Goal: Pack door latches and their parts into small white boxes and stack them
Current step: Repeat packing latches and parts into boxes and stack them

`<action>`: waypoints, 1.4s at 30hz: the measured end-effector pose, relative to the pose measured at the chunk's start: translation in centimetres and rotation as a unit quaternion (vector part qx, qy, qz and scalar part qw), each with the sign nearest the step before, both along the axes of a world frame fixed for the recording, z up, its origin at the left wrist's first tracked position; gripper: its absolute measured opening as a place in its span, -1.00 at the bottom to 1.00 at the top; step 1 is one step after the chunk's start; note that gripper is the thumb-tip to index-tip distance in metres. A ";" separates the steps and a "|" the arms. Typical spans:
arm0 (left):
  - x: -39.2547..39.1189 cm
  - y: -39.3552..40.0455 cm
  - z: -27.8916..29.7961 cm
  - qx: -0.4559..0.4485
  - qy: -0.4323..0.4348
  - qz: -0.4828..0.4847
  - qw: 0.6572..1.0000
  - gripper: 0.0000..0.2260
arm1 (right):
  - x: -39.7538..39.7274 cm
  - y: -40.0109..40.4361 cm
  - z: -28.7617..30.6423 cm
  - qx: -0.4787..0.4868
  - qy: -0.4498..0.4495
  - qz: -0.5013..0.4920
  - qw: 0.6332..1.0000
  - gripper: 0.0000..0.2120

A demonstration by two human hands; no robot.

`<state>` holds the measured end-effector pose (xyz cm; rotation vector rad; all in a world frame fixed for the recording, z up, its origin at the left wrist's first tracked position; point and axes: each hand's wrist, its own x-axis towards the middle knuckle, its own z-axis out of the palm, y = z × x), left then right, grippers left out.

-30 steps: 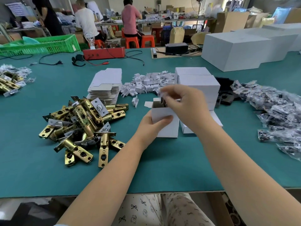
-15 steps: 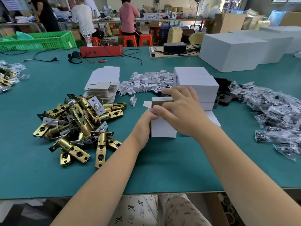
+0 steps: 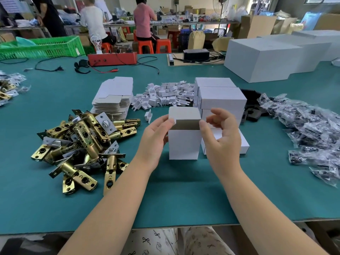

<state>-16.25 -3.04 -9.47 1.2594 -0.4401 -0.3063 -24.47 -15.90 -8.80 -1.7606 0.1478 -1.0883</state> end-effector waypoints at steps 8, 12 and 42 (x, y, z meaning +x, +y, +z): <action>-0.9 -0.2 0.8 -0.031 -0.086 0.039 0.995 -0.66 | 1.1 -0.5 0.9 0.054 0.075 0.075 0.993 -0.76; -0.7 -0.1 1.1 -0.037 -0.091 0.039 0.994 -0.68 | 1.1 -0.8 0.9 0.072 0.040 0.198 0.977 -0.49; -1.2 0.5 0.6 0.042 -0.154 0.036 0.986 -0.76 | 0.2 -0.8 -0.6 -0.038 0.056 0.154 0.986 -0.77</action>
